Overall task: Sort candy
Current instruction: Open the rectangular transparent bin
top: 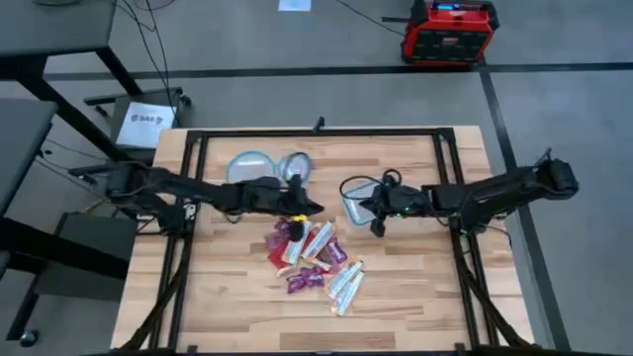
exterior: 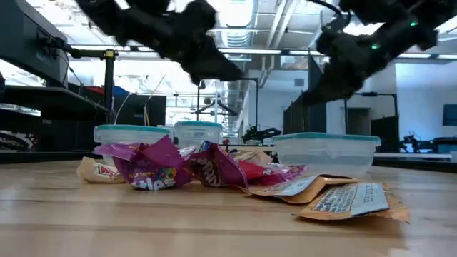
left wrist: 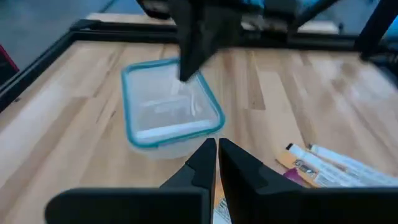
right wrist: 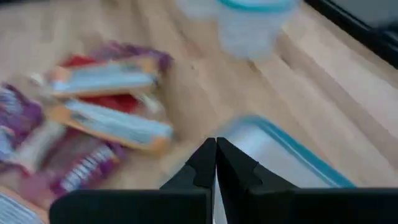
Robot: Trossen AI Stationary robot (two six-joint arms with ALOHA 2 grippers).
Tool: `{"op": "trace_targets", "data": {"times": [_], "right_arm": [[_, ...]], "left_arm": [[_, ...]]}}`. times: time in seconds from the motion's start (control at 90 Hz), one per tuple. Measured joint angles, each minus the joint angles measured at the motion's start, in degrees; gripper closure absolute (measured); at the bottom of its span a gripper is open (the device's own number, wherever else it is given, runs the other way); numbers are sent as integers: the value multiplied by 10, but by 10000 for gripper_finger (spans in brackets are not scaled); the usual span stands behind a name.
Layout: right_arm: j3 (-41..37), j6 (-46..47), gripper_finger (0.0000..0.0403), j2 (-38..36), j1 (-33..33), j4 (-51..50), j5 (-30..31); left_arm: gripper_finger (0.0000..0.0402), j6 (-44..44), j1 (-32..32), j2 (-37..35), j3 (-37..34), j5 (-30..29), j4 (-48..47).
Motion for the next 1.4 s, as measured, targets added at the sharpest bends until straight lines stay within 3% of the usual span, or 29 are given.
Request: {"op": "trace_targets", "data": {"times": [0.144,0.256,0.356,0.656,1.089,1.4], "right_arm": [[0,34,403,-63,19,-97,39],[-4,49,403,-80,27,-120,52],[-42,61,403,-84,28,-79,49],[-177,117,403,-86,28,104,48],[-187,148,403,-44,55,133,47],[-188,172,403,-25,91,180,46]], "left_arm": [[396,38,8,68,81,5,-34],[396,39,18,112,117,46,-36],[396,22,25,143,133,77,-34],[396,17,35,179,133,81,-5],[396,45,39,203,128,98,-59],[396,83,53,203,133,64,-67]]}}
